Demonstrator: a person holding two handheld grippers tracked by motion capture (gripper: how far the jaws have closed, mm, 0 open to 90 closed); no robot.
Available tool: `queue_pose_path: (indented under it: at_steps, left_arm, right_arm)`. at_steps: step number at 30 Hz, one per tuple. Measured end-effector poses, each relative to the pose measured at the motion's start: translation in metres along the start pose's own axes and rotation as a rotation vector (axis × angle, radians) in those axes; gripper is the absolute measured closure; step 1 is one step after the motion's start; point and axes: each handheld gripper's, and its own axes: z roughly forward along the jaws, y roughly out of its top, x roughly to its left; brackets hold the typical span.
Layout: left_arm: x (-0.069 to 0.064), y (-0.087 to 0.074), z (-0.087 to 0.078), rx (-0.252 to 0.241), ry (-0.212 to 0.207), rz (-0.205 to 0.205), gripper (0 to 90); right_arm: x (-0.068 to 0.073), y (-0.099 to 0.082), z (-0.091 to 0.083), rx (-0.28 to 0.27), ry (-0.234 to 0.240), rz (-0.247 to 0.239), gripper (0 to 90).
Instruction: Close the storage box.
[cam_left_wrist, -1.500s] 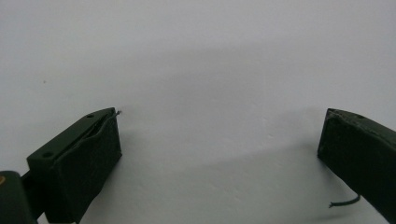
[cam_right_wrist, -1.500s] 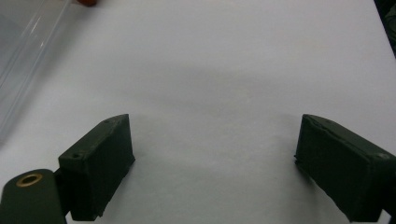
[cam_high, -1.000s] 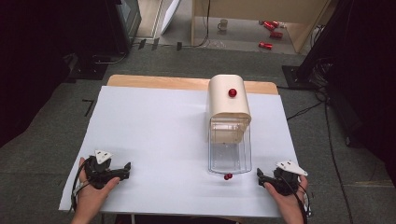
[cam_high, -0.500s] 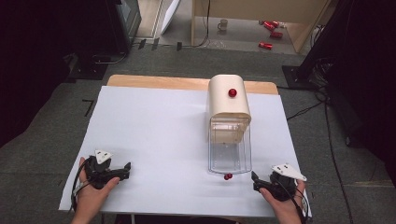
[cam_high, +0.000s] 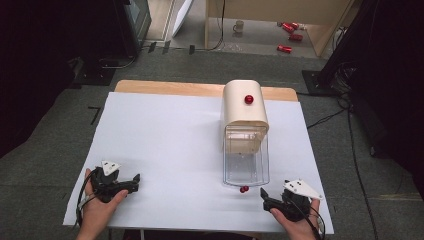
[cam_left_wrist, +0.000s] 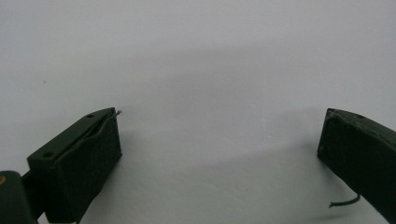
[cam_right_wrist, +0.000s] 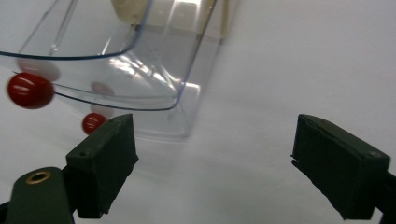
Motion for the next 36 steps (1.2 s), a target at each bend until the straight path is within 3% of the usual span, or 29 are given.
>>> queue_pose_path:
  at_steps: [10,18,36]
  left_arm:
    - [0.0,0.0,0.0,0.0,0.0,0.0,0.0]
    - [0.0,0.0,0.0,0.0,0.0,0.0,0.0]
    - [0.0,0.0,0.0,0.0,0.0,0.0,0.0]
  right_arm:
    - [0.013,-0.001,-0.004,-0.017,0.018,0.02,22.2]
    - [0.029,-0.001,-0.005,-0.02,0.055,-0.001,31.8]
    - [0.042,0.002,-0.005,-0.021,0.089,-0.017,52.1]
